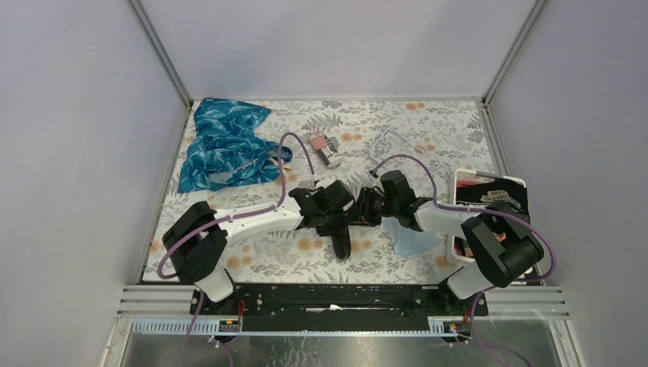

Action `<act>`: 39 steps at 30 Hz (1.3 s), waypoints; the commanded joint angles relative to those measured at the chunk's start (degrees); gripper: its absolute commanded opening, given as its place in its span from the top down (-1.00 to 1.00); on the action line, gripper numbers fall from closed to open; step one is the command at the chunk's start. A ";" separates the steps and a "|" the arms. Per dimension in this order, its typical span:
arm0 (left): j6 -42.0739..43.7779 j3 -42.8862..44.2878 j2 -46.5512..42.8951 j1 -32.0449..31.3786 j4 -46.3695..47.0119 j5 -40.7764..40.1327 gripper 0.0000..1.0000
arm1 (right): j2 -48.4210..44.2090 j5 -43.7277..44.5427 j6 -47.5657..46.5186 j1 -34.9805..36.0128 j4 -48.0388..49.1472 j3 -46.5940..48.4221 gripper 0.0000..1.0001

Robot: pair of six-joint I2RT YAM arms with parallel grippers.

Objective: Organize the sunglasses
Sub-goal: Open the sunglasses case at the center of the board.

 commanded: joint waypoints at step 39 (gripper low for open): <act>-4.25 10.38 15.95 -8.50 -34.01 -32.29 0.33 | 3.02 9.23 -3.54 -0.12 -8.70 -1.38 0.36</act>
